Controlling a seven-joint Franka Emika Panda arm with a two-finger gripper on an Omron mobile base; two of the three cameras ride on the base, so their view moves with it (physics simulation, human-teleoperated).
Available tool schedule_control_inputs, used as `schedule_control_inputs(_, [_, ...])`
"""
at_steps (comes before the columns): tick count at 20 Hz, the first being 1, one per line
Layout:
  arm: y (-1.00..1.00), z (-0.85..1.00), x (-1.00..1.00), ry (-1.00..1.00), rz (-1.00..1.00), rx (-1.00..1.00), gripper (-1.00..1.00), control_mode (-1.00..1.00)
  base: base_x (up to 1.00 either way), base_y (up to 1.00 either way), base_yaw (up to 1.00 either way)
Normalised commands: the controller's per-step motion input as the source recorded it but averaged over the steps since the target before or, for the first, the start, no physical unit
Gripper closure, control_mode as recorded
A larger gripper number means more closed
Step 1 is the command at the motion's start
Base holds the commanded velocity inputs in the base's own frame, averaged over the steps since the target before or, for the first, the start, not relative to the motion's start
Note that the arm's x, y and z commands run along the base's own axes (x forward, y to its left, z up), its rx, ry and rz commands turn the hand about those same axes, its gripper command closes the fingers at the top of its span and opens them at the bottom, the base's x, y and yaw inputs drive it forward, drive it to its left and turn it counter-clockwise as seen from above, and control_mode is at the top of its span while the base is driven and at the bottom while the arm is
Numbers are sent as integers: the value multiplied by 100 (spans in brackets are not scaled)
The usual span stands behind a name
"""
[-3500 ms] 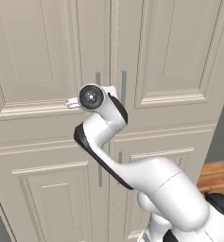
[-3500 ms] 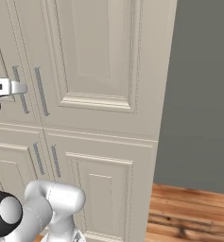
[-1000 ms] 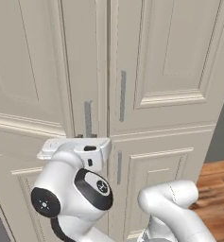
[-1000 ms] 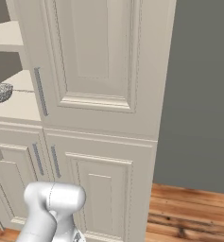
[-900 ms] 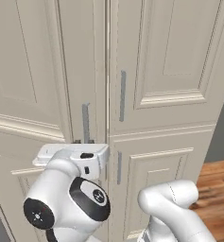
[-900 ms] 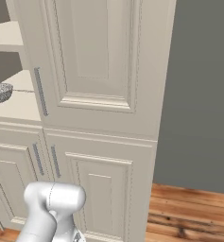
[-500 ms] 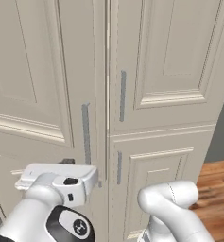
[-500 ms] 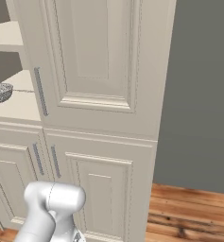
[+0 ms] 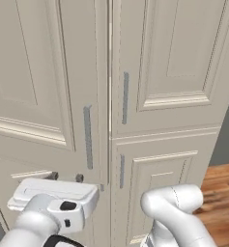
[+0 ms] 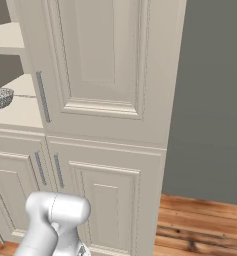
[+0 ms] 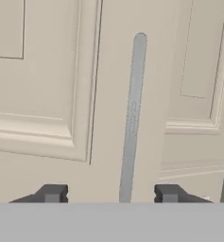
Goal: Open the cabinet and setup a tea strainer by placing it in the bowl upright.
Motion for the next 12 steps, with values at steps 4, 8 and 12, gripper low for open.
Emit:
schedule_control_inputs(4, [-65, 12, -77, 2, 0, 27, -100, -100, 0, 0, 0])
schedule_control_inputs(8, [-100, 14, -78, -1, 13, 76, -100, -100, 0, 0, 0])
schedule_control_inputs(12, [-97, 4, -38, 0, 6, 95, -100, -100, 0, 0, 0])
